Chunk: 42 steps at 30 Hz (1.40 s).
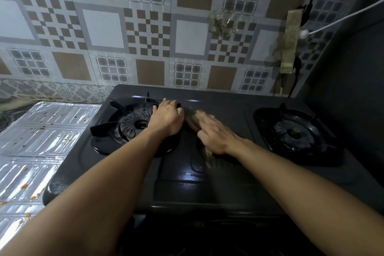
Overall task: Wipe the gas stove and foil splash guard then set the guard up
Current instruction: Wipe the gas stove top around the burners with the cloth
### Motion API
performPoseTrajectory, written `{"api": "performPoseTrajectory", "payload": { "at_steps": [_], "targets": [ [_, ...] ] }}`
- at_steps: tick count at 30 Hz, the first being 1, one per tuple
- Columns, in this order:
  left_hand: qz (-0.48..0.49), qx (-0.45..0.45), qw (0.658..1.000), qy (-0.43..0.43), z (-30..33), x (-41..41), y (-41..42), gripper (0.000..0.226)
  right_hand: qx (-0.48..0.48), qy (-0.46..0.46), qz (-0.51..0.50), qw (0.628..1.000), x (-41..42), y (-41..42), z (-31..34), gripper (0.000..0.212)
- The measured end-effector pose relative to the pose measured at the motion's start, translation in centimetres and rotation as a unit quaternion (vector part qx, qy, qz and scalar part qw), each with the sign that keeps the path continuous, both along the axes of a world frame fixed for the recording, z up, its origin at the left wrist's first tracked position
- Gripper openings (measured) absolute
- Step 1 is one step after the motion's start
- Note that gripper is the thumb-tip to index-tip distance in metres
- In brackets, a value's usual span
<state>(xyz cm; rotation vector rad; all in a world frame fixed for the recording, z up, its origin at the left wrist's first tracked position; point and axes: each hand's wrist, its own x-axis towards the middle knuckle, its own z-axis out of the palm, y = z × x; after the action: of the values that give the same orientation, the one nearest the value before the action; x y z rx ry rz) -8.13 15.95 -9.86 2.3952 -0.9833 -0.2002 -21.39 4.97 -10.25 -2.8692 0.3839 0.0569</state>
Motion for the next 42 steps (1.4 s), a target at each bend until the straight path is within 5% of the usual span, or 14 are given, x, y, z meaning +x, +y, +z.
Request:
{"api": "performPoseTrajectory", "payload": {
  "at_steps": [7,20,26,34,38,42],
  "targets": [
    [-0.007,0.011,1.000,-0.010,0.1,0.1,0.1,0.049,-0.021,0.009,-0.245,0.969,-3.2,-6.4,0.3,0.052],
    [0.000,0.017,1.000,-0.010,-0.2,0.5,-0.2,0.047,-0.046,-0.059,-0.017,0.997,-4.2,7.1,-1.0,0.065],
    [-0.003,0.034,0.999,-0.020,-0.1,0.1,0.1,0.051,-0.034,-0.048,-0.040,0.997,-7.4,5.4,-0.6,0.068],
    [-0.001,0.042,0.997,-0.066,-0.1,-0.3,0.2,0.054,-0.026,-0.037,-0.251,0.967,-11.2,1.3,-1.0,0.057],
    [0.002,0.021,0.995,-0.096,-0.1,-0.5,0.2,0.051,-0.055,-0.068,-0.179,0.980,-10.7,5.0,-1.0,0.055],
    [-0.022,0.026,0.989,-0.143,0.1,-0.7,0.4,0.050,-0.073,-0.081,-0.060,0.992,-8.9,10.2,-1.9,0.075]
  ]
}}
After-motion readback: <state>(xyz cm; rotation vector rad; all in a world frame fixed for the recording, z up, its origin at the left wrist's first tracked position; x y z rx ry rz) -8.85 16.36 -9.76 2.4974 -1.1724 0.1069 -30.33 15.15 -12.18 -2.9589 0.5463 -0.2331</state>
